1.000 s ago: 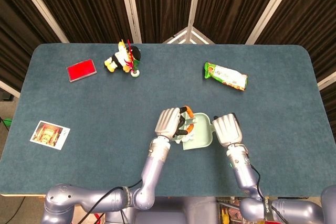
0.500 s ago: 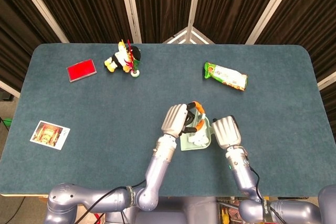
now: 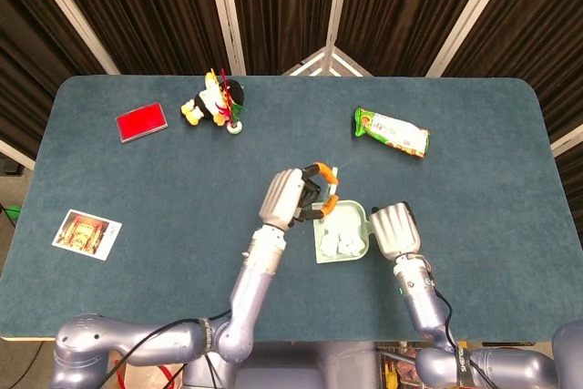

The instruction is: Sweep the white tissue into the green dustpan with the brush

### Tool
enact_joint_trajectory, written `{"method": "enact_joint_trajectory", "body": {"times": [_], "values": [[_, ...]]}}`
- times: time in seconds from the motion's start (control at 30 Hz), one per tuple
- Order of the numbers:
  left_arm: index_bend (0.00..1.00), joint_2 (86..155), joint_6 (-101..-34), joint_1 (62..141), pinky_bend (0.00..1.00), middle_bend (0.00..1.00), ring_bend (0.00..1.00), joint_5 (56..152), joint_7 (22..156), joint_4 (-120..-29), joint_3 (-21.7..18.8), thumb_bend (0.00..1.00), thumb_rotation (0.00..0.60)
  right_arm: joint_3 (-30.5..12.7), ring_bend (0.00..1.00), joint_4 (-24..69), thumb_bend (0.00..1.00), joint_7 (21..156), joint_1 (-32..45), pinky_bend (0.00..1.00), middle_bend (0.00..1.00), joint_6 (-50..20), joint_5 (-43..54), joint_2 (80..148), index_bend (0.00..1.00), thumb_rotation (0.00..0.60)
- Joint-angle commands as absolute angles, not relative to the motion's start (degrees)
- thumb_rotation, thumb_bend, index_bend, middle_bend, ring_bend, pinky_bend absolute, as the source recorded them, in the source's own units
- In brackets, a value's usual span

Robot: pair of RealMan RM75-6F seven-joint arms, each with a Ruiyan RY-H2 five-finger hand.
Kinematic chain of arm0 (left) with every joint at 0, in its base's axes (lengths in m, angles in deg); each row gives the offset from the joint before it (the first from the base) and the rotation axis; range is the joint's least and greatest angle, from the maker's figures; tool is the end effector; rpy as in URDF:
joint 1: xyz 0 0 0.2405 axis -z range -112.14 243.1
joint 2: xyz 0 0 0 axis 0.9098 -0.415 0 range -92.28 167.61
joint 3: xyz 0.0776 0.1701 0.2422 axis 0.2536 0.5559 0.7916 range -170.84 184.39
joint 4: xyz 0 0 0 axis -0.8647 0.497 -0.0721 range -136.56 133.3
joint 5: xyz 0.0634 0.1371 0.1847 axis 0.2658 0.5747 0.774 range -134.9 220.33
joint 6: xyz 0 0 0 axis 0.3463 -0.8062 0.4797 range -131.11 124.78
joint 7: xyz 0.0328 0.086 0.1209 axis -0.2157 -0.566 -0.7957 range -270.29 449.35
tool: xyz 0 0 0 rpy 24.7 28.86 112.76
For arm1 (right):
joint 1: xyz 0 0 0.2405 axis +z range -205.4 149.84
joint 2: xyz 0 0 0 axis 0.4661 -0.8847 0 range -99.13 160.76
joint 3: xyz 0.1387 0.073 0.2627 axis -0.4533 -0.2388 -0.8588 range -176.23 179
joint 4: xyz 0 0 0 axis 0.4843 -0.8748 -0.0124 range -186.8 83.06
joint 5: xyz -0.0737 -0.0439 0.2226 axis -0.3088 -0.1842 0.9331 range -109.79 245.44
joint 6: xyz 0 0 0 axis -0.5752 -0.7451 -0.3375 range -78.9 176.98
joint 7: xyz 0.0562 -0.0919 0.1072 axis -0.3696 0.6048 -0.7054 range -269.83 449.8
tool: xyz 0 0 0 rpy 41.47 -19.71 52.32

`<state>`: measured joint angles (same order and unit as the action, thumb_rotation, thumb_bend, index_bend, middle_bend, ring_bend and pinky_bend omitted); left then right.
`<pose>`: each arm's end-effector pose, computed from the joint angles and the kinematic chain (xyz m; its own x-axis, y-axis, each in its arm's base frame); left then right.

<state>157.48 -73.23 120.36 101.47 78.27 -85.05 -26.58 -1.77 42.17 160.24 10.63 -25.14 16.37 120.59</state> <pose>0.0510 0.3724 -0.1094 -0.3780 0.2237 0.8984 0.8545 -0.2890 0.4315 -0.2156 -0.3368 -0.0369 0.9096 -0.0917 0.4051 -0.4147 -0.2550 0.8735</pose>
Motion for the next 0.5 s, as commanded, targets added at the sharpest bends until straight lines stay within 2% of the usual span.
{"method": "enact_joint_trajectory", "body": {"times": [0.03, 0.1, 0.3, 0.37, 0.5], "values": [[0.76, 154.76, -73.86, 118.39, 1.0, 1.0, 1.0, 102.16, 78.07, -86.82, -25.61, 0.64, 0.6, -1.68, 0.82, 42.25, 0.47, 160.42, 10.62, 0.68, 0.83, -25.37, 16.34, 120.65, 0.51, 0.6], [0.76, 153.15, -73.94, 117.37, 1.0, 1.0, 1.0, 102.37, 78.1, -87.54, -25.07, 0.64, 0.6, -1.56, 0.82, 42.36, 0.47, 160.8, 10.63, 0.68, 0.83, -25.59, 16.44, 120.69, 0.35, 0.6], [0.76, 149.85, -73.94, 115.27, 1.0, 1.0, 1.0, 102.21, 78.36, -89.03, -23.92, 0.64, 0.6, -1.37, 0.82, 43.11, 0.47, 163.85, 10.96, 0.68, 0.83, -26.44, 18.29, 120.87, 0.03, 0.6], [0.76, 148.99, -73.93, 114.82, 1.0, 1.0, 1.0, 102.23, 78.38, -89.23, -23.6, 0.64, 0.6, -1.34, 0.82, 43.15, 0.47, 164.61, 11.05, 0.68, 0.83, -26.77, 18.74, 120.98, 0.0, 0.6], [0.76, 147.45, -74.03, 114.11, 1.0, 1.0, 1.0, 102.49, 78.32, -89.55, -22.97, 0.64, 0.6, -1.39, 0.82, 43.14, 0.47, 165.33, 11.12, 0.68, 0.83, -27.61, 19.01, 121.17, 0.0, 0.6]]}}
